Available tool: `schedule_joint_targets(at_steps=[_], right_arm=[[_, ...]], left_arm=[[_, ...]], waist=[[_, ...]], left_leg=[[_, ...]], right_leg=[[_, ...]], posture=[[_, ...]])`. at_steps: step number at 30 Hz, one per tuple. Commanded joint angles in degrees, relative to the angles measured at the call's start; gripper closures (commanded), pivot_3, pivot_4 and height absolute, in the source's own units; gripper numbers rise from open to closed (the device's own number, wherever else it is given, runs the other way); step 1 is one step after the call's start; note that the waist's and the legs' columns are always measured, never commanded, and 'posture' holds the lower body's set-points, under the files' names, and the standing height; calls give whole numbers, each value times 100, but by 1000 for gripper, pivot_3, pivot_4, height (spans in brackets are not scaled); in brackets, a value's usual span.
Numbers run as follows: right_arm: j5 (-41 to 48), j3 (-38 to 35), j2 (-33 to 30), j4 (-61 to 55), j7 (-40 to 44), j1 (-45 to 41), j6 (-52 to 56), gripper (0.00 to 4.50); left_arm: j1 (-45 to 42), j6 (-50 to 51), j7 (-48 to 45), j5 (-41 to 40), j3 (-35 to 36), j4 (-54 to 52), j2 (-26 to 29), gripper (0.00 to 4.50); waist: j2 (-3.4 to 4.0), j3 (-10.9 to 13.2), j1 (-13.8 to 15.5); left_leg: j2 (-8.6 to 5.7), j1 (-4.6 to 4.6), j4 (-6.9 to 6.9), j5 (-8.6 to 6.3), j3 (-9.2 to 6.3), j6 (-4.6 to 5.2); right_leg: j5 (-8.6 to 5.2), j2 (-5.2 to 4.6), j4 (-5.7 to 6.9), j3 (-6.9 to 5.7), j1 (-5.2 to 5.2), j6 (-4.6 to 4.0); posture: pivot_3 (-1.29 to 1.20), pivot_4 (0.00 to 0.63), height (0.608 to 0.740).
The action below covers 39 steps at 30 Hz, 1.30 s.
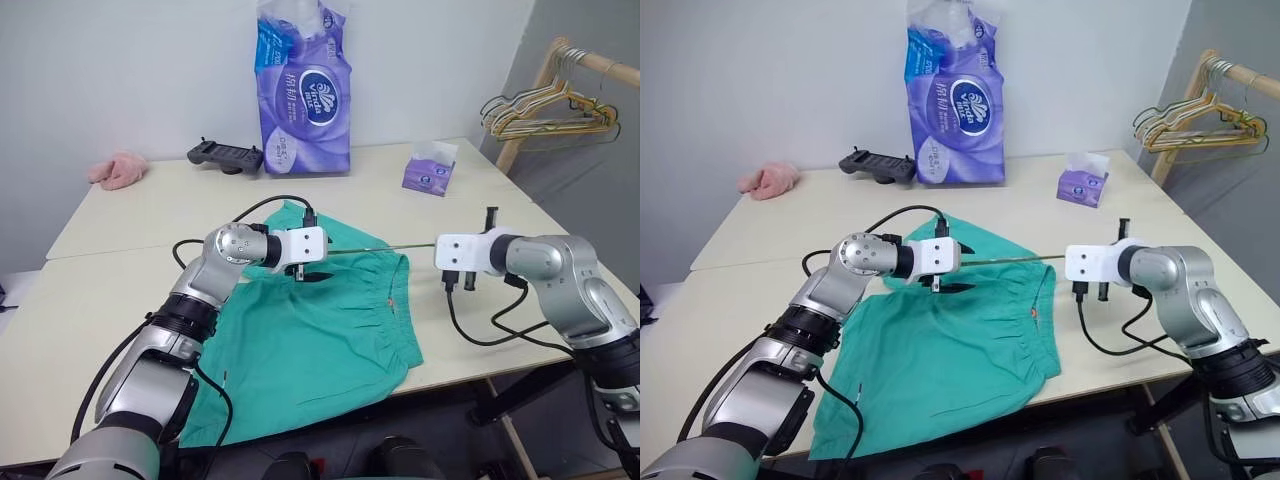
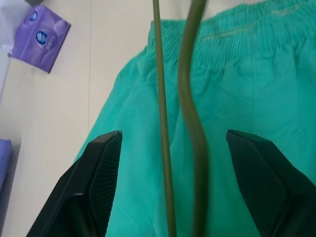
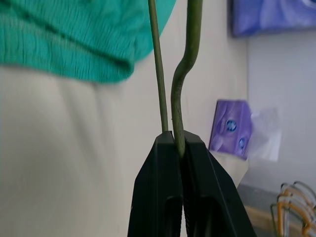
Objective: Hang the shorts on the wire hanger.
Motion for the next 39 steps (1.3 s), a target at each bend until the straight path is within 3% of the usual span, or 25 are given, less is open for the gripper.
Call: schedule_joint_targets(at_steps=[1, 4, 13, 23, 24, 33, 39], right_arm=[[-38, -52, -3, -473, 141, -197, 167, 4500], [-33, -35, 32, -643, 214, -175, 295, 4500], [10, -45, 5, -636, 196, -91, 309, 4500], [303, -96, 31, -786, 494, -49, 537, 4500], [409, -117, 15, -851, 617, -24, 632, 3992], [931, -293, -324, -1318, 1169, 114, 1124, 948], [737, -93, -279, -713, 853, -323, 897, 948]], left_arm=[[-310, -91, 248, 125, 27, 142, -48, 1111], [-411, -159, 277, 78, 51, 269, -90, 1807], [-467, -299, 142, -20, 47, 356, -112, 4489], [-628, -740, 599, 273, 24, 627, -165, 4498], [-654, -788, 641, 294, 30, 685, -183, 4500], [-819, -1600, 1139, 685, -27, 1140, -149, 4500], [-820, -1968, 1285, 910, -115, 1256, -95, 4500]], waist=[[0, 0, 4], [0, 0, 9], [1, 1, 4], [1, 2, -3], [1, 2, -2], [1, 2, 0], [1, 2, -10]], left_leg=[[0, -1, 0, 0, 0, 0], [-2, -5, 0, 0, -1, 0], [-2, -6, 0, 0, -1, 0], [-1, -6, 0, 0, 0, 0], [-1, -6, 0, 0, 0, 0], [-1, -8, 0, 0, -2, 0], [0, -5, 0, 0, -1, -1]], right_leg=[[0, 0, -1, 0, 0, 0], [0, -2, -4, 0, -2, 0], [0, -2, -2, 0, -5, -1], [0, -2, -2, 0, -5, -1], [0, -2, -2, 0, -5, -1], [0, -3, -5, -2, -5, 0], [0, -3, -2, -3, -5, 1]], posture=[[-61, 24, 740], [-67, 24, 740], [-74, 24, 740], [-81, 23, 740], [-87, 23, 740], [-80, 24, 740], [-65, 20, 740]])
